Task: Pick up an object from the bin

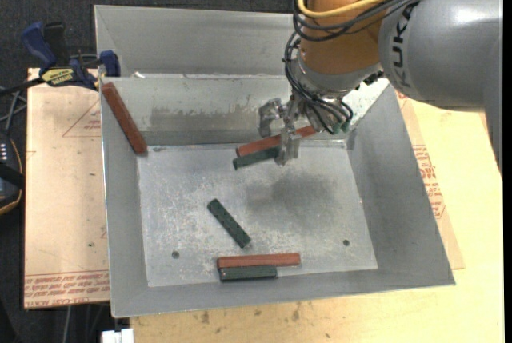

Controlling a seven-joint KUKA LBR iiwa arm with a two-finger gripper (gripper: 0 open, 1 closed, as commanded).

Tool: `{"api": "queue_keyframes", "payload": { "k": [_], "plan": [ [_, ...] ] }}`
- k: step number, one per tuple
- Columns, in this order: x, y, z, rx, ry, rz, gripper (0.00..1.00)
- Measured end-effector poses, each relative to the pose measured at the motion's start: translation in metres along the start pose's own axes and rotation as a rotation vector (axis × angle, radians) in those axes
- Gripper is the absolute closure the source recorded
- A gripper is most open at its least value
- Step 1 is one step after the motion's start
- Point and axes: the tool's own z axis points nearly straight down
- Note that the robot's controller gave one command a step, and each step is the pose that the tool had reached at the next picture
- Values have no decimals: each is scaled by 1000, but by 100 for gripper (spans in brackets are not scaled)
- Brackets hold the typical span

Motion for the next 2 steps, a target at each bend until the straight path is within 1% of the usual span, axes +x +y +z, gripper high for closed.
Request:
{"api": "queue_keyframes", "payload": {
  "k": [1, 2],
  "plan": [
    [0, 0, 0, 0, 0, 0, 100],
    [32, -13, -124, 3, -4, -651, 100]
  ]
}}
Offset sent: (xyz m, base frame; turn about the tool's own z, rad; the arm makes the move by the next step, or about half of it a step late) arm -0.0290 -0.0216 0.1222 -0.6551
